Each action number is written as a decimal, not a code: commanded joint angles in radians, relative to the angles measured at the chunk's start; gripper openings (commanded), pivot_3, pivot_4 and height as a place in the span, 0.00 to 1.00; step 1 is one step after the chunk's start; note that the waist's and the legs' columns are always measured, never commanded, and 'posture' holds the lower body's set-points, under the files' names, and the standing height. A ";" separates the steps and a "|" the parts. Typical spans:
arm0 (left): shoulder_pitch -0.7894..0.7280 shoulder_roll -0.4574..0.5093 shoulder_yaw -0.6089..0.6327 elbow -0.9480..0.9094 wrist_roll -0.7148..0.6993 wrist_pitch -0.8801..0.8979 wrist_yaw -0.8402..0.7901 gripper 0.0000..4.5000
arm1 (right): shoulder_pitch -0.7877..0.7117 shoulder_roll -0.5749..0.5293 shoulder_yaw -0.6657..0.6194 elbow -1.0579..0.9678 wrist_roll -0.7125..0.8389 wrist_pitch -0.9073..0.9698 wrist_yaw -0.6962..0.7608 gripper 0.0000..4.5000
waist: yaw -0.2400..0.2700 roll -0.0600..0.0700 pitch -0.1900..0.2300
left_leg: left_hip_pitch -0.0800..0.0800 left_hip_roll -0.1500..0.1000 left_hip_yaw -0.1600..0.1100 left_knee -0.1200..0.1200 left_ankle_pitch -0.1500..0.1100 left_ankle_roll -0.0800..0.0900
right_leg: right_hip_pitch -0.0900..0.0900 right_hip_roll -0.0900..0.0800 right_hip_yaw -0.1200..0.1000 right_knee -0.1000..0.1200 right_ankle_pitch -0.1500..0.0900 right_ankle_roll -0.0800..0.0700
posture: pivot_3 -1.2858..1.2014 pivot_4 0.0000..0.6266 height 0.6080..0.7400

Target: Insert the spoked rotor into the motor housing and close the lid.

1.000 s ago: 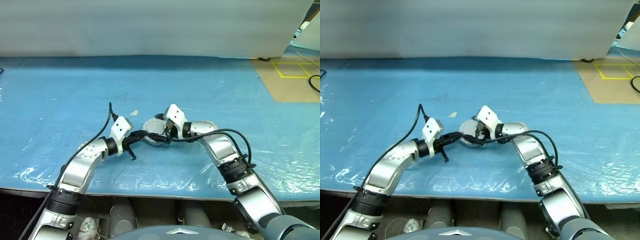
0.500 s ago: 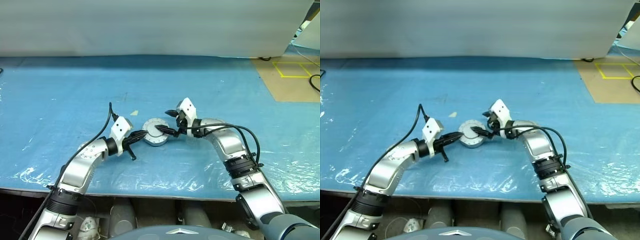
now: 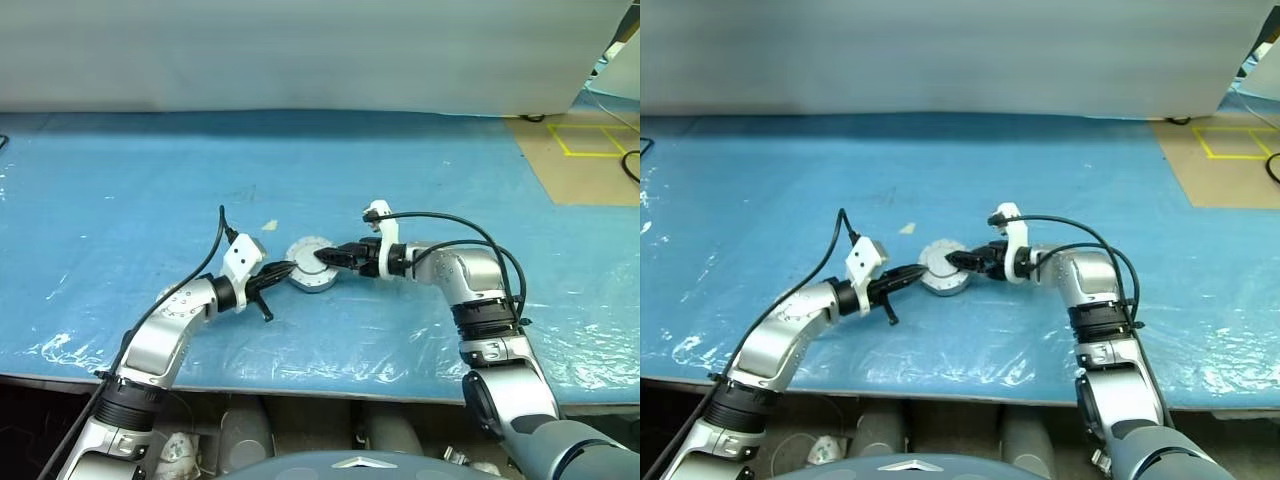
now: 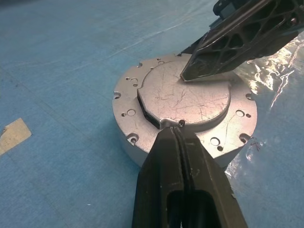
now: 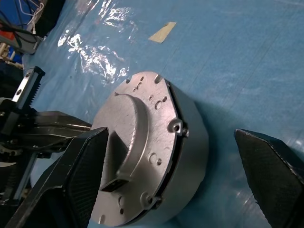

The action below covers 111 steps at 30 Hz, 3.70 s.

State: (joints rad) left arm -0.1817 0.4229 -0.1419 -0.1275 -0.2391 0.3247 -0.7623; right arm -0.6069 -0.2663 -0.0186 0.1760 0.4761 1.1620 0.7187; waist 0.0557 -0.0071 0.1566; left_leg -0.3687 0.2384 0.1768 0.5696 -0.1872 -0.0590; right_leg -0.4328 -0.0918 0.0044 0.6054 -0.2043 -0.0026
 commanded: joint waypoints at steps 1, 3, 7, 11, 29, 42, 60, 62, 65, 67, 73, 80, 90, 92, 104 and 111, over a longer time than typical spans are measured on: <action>0.019 0.000 -0.024 0.016 0.010 0.010 -0.005 0.00 | 0.002 -0.024 -0.055 -0.045 0.083 0.103 0.014 0.99 | 0.002 0.000 0.000 | 0.000 0.000 0.000 0.000 0.000 0.000 | 0.000 0.000 0.000 0.000 0.000 0.000 | 0.52 0.24 1.00; 0.018 -0.001 -0.024 0.017 0.010 0.007 -0.004 0.00 | -0.013 -0.011 -0.111 -0.008 0.117 0.141 -0.005 0.99 | 0.002 0.000 0.000 | 0.000 0.000 0.000 0.000 0.000 0.000 | 0.000 0.000 0.000 0.000 0.000 0.000 | 0.52 0.24 1.00; 0.014 -0.004 -0.026 0.023 0.012 0.001 -0.004 0.00 | -0.087 0.086 -0.299 0.093 0.193 0.254 -0.100 0.99 | 0.005 0.001 0.000 | 0.000 0.000 0.000 0.000 0.000 -0.001 | -0.001 0.000 0.001 0.001 0.000 0.000 | 0.52 0.24 1.00; 0.013 -0.004 -0.025 0.025 0.014 -0.004 -0.003 0.00 | -0.097 0.163 -0.358 0.085 0.226 0.320 -0.155 0.99 | 0.011 0.001 0.000 | 0.001 0.000 0.000 -0.001 0.001 -0.001 | -0.001 0.000 0.000 0.001 0.000 0.000 | 0.52 0.24 1.00; 0.002 -0.008 -0.024 0.040 0.026 -0.021 -0.011 0.00 | 0.102 0.049 -0.042 -0.116 0.208 0.274 -0.062 0.42 | 0.005 0.003 -0.001 | 0.004 0.001 0.000 -0.008 0.001 -0.006 | -0.002 0.002 0.001 0.000 -0.002 0.000 | 0.52 0.24 1.00; 0.004 -0.012 0.007 0.021 -0.020 -0.048 -0.031 0.00 | 0.065 -0.013 0.014 -0.033 0.147 0.081 -0.035 0.42 | 0.013 0.003 -0.001 | 0.003 0.000 0.000 -0.007 0.001 -0.006 | -0.002 0.002 0.000 0.000 -0.003 0.000 | 0.52 0.24 1.00; 0.023 0.029 0.030 -0.072 -0.137 -0.014 -0.127 0.00 | 0.141 -0.171 0.057 -0.187 0.130 -0.073 0.082 0.42 | 0.014 0.003 -0.001 | 0.000 0.000 0.000 -0.006 0.001 -0.006 | -0.004 0.002 0.000 0.000 -0.003 0.000 | 0.52 0.24 1.00; 0.012 0.032 0.002 -0.071 -0.139 0.011 -0.149 0.00 | 0.164 -0.197 0.064 -0.224 0.132 -0.065 0.089 0.42 | 0.015 0.003 -0.001 | 0.000 0.000 0.000 -0.006 0.001 -0.006 | -0.004 0.002 0.000 0.000 -0.003 0.000 | 0.52 0.24 1.00; -0.004 0.037 -0.023 -0.073 -0.148 0.047 -0.176 0.00 | 0.204 -0.219 0.056 -0.271 0.140 -0.056 0.081 0.42 | 0.015 0.003 -0.001 | 0.000 0.000 0.000 -0.006 0.001 -0.006 | -0.004 0.002 0.001 0.000 -0.003 0.000 | 0.52 0.24 1.00; -0.015 0.045 -0.032 -0.073 -0.155 0.071 -0.190 0.00 | 0.219 -0.218 0.042 -0.289 0.149 -0.046 0.067 0.42 | 0.013 0.003 -0.001 | 0.001 0.000 0.000 -0.006 0.001 -0.006 | -0.004 0.002 0.001 0.001 -0.003 0.000 | 0.52 0.24 1.00; -0.007 0.140 -0.103 -0.074 -0.113 0.157 -0.252 0.00 | 0.235 -0.203 0.034 -0.304 0.144 -0.046 0.030 0.42 | 0.013 0.003 -0.001 | 0.002 0.000 0.000 -0.006 0.001 -0.006 | -0.003 0.002 0.001 0.001 -0.003 0.000 | 0.52 0.24 1.00; 0.029 0.213 -0.145 -0.107 -0.114 0.268 -0.255 0.00 | 0.230 -0.202 0.049 -0.295 0.135 -0.056 0.023 0.42 | 0.013 0.006 -0.003 | 0.005 0.000 0.000 -0.006 0.001 -0.006 | 0.000 0.002 0.001 0.001 -0.003 0.000 | 0.52 0.24 1.00; 0.068 0.204 -0.132 -0.136 -0.118 0.285 -0.206 0.00 | 0.219 -0.178 0.038 -0.290 0.188 0.069 0.007 0.42 | 0.013 0.011 -0.007 | 0.012 0.000 0.000 -0.006 0.000 -0.006 | 0.007 0.001 0.001 0.000 -0.003 0.000 | 0.52 0.24 1.00; 0.077 0.211 -0.133 -0.143 -0.122 0.290 -0.204 0.00 | 0.206 -0.156 0.021 -0.277 0.200 0.088 -0.008 0.42 | 0.013 0.011 -0.007 | 0.013 0.000 0.000 -0.006 0.000 -0.006 | 0.008 0.001 0.001 0.000 -0.004 0.001 | 0.52 0.24 1.00; 0.031 0.181 0.007 -0.130 -0.164 0.212 -0.149 0.00 | 0.173 -0.089 -0.031 -0.204 0.244 0.196 -0.042 0.42 | 0.012 0.012 -0.007 | 0.014 -0.001 0.000 -0.008 0.000 -0.006 | 0.008 0.002 0.001 0.000 -0.005 0.001 | 0.52 0.24 1.00; 0.002 0.175 0.086 -0.148 -0.224 0.227 -0.149 0.00 | 0.168 -0.083 -0.015 -0.185 0.230 0.166 -0.042 0.42 | 0.013 0.012 -0.007 | 0.005 -0.001 0.000 -0.008 0.000 -0.006 | 0.000 0.002 0.001 0.000 -0.004 0.001 | 0.52 0.24 1.00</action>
State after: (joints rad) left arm -0.1622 0.5990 -0.0868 -0.2516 -0.4369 0.5545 -0.9116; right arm -0.4224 -0.3515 -0.0292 -0.0034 0.6958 1.3462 0.6733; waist 0.0685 0.0045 0.1493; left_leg -0.3664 0.2378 0.1770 0.5619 -0.1867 -0.0650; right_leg -0.4352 -0.0901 0.0050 0.6052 -0.2086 -0.0017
